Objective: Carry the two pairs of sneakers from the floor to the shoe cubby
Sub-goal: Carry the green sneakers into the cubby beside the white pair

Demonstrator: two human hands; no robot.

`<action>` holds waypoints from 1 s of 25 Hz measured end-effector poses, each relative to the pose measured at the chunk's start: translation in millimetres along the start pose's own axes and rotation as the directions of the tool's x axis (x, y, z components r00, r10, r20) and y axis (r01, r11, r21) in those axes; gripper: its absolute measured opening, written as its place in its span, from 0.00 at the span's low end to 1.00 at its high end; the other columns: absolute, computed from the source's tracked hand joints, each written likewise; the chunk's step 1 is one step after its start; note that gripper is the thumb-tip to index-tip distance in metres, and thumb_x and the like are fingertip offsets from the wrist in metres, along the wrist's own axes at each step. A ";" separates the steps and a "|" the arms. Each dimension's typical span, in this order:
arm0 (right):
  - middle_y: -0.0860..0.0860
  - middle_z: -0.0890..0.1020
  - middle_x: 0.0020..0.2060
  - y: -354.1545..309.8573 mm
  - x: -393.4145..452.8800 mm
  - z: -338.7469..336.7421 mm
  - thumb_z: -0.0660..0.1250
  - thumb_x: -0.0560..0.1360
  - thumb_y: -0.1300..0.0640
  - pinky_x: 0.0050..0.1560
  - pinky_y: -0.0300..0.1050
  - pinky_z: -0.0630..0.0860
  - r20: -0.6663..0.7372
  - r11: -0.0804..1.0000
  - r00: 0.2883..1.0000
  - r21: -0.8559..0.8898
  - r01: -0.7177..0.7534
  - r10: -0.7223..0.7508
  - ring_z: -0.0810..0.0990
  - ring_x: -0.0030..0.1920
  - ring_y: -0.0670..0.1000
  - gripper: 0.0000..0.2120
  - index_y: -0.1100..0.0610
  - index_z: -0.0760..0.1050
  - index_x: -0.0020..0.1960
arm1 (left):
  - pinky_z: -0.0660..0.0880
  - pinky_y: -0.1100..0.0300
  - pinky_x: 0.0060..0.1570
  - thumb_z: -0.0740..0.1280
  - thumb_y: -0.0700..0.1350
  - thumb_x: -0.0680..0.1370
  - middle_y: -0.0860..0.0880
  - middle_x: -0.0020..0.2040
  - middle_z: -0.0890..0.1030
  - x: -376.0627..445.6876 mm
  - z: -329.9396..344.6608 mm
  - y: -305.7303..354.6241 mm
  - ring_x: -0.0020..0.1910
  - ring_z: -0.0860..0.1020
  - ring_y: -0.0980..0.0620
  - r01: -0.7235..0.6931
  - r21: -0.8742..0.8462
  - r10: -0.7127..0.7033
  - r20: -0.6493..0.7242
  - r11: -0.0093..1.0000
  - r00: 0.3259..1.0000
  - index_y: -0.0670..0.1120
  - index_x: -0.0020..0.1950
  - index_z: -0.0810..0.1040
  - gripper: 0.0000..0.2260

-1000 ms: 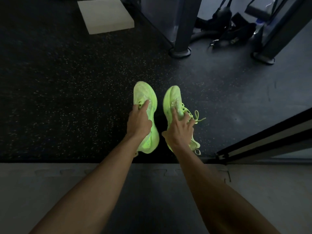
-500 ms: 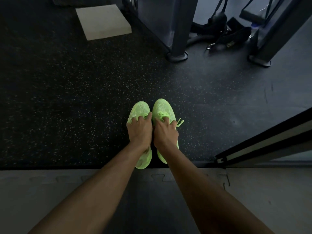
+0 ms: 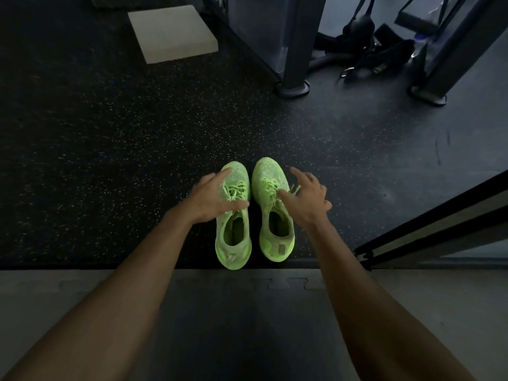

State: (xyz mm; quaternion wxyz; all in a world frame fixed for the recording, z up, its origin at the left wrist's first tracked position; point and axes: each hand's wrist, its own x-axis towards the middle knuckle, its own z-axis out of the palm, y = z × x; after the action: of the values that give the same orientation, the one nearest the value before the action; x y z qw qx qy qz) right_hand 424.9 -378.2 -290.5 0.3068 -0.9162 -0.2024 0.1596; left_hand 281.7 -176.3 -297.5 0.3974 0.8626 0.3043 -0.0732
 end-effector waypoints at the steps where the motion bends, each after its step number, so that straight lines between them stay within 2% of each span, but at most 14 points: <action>1: 0.52 0.63 0.78 10.5 1.4 -2.9 0.67 0.66 0.37 0.71 0.77 0.51 0.141 0.998 0.989 0.028 -0.057 0.052 0.57 0.77 0.64 0.40 0.36 0.60 0.77 | 0.60 0.37 0.73 0.72 0.76 0.57 0.49 0.81 0.51 -4.2 -1.5 -10.2 0.79 0.53 0.43 0.037 0.013 -0.038 0.060 0.999 0.997 0.71 0.76 0.51 0.52; 2: 0.53 0.60 0.79 18.7 -0.3 -3.2 0.67 0.61 0.35 0.70 0.79 0.50 0.251 0.995 0.964 0.022 -0.094 0.085 0.56 0.77 0.66 0.46 0.33 0.56 0.77 | 0.58 0.37 0.74 0.74 0.75 0.56 0.49 0.82 0.48 -8.7 -0.9 -17.8 0.79 0.51 0.43 0.061 0.038 -0.065 0.099 0.997 0.993 0.73 0.75 0.49 0.53; 4: 0.55 0.57 0.80 27.7 -7.3 1.3 0.70 0.57 0.37 0.71 0.77 0.55 0.356 0.993 0.929 0.023 -0.117 0.101 0.57 0.78 0.67 0.53 0.29 0.47 0.77 | 0.57 0.38 0.75 0.77 0.69 0.59 0.48 0.82 0.46 -16.4 8.1 -24.8 0.80 0.49 0.42 0.058 0.088 -0.069 0.121 0.994 0.990 0.74 0.74 0.47 0.53; 7: 0.56 0.60 0.80 31.7 -17.3 8.9 0.76 0.67 0.51 0.68 0.63 0.70 0.348 0.943 0.934 0.274 -0.190 0.087 0.65 0.75 0.61 0.54 0.35 0.44 0.80 | 0.57 0.40 0.75 0.77 0.61 0.66 0.48 0.82 0.45 -21.2 35.3 -23.4 0.80 0.50 0.43 0.033 0.047 -0.037 0.100 0.998 0.994 0.72 0.75 0.45 0.50; 9: 0.55 0.68 0.76 33.1 -22.5 11.6 0.72 0.73 0.51 0.60 0.60 0.73 0.389 0.818 0.912 0.480 -0.317 0.126 0.72 0.67 0.55 0.40 0.41 0.55 0.80 | 0.57 0.42 0.76 0.74 0.60 0.68 0.50 0.82 0.46 -24.9 53.2 -20.8 0.80 0.52 0.47 0.063 -0.168 -0.051 0.077 0.984 0.996 0.70 0.77 0.47 0.46; 10: 0.54 0.73 0.73 32.4 -24.1 12.2 0.69 0.74 0.45 0.58 0.62 0.73 0.447 0.748 0.877 0.520 -0.413 0.173 0.75 0.64 0.56 0.31 0.42 0.65 0.75 | 0.58 0.43 0.75 0.71 0.61 0.68 0.50 0.82 0.50 -25.9 58.3 -19.9 0.79 0.54 0.48 0.094 -0.326 -0.083 0.048 0.941 0.995 0.69 0.77 0.49 0.44; 11: 0.53 0.77 0.68 32.9 -24.3 13.3 0.66 0.72 0.38 0.58 0.64 0.73 0.503 0.684 0.835 0.529 -0.503 0.225 0.77 0.62 0.57 0.27 0.43 0.73 0.69 | 0.59 0.44 0.75 0.69 0.63 0.69 0.50 0.81 0.54 -25.9 60.6 -19.8 0.78 0.58 0.49 0.115 -0.452 -0.118 0.021 0.885 0.993 0.67 0.77 0.50 0.41; 12: 0.52 0.80 0.64 34.0 -24.3 14.3 0.64 0.71 0.33 0.59 0.66 0.73 0.535 0.641 0.801 0.522 -0.563 0.268 0.78 0.60 0.58 0.27 0.45 0.76 0.65 | 0.61 0.47 0.73 0.67 0.64 0.71 0.50 0.80 0.58 -27.0 60.5 -17.7 0.76 0.61 0.49 0.129 -0.509 -0.150 0.001 0.851 0.989 0.65 0.78 0.52 0.39; 14: 0.51 0.81 0.60 35.2 -22.3 17.1 0.63 0.69 0.27 0.62 0.68 0.72 0.538 0.614 0.782 0.514 -0.599 0.313 0.79 0.60 0.58 0.32 0.46 0.78 0.64 | 0.63 0.49 0.71 0.64 0.69 0.73 0.50 0.79 0.62 -28.0 60.2 -12.6 0.75 0.64 0.48 0.161 -0.480 -0.191 -0.014 0.862 0.981 0.61 0.79 0.55 0.38; 15: 0.51 0.80 0.62 34.6 -21.3 18.5 0.64 0.67 0.25 0.63 0.68 0.72 0.502 0.636 0.805 0.518 -0.573 0.316 0.78 0.61 0.58 0.36 0.45 0.76 0.67 | 0.63 0.47 0.72 0.62 0.73 0.71 0.49 0.79 0.62 -27.0 59.8 -10.4 0.75 0.64 0.47 0.168 -0.423 -0.197 -0.026 0.891 0.980 0.60 0.79 0.55 0.40; 17: 0.50 0.76 0.69 32.8 -19.8 23.1 0.69 0.63 0.25 0.64 0.65 0.74 0.352 0.763 0.901 0.500 -0.409 0.252 0.77 0.65 0.55 0.45 0.45 0.68 0.75 | 0.61 0.41 0.73 0.63 0.76 0.67 0.49 0.81 0.55 -25.9 58.4 -3.6 0.78 0.58 0.44 0.161 -0.247 -0.182 -0.066 0.955 0.981 0.59 0.80 0.52 0.47; 20: 0.50 0.72 0.70 18.1 -24.2 21.8 0.71 0.68 0.36 0.67 0.61 0.73 0.135 0.958 0.990 0.278 -0.074 0.037 0.74 0.66 0.55 0.44 0.42 0.57 0.79 | 0.59 0.36 0.72 0.67 0.70 0.70 0.50 0.82 0.43 -25.5 57.6 10.6 0.79 0.49 0.39 0.074 0.091 -0.066 -0.085 0.993 0.994 0.61 0.79 0.46 0.46; 22: 0.54 0.66 0.75 7.9 -24.8 21.8 0.68 0.67 0.37 0.70 0.64 0.68 0.139 0.992 0.989 0.115 0.043 -0.059 0.67 0.73 0.61 0.44 0.41 0.54 0.79 | 0.63 0.33 0.69 0.69 0.67 0.71 0.49 0.82 0.41 -28.9 61.7 21.8 0.78 0.49 0.38 0.019 0.224 -0.001 -0.083 0.975 0.997 0.62 0.79 0.47 0.44; 25: 0.55 0.53 0.81 -2.6 -33.3 27.7 0.71 0.72 0.43 0.70 0.67 0.64 0.287 0.995 0.957 -0.093 -0.023 0.049 0.55 0.78 0.67 0.44 0.45 0.50 0.81 | 0.67 0.34 0.66 0.72 0.61 0.72 0.44 0.81 0.41 -35.4 77.4 33.6 0.77 0.52 0.35 0.104 0.241 -0.070 -0.146 0.965 0.987 0.58 0.79 0.47 0.45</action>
State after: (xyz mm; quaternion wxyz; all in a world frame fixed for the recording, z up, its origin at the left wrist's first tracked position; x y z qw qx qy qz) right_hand 383.7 -378.2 -304.4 0.2301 -0.8992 -0.2352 0.2883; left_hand 281.7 -266.2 -315.1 0.2612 0.8942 0.3568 -0.0691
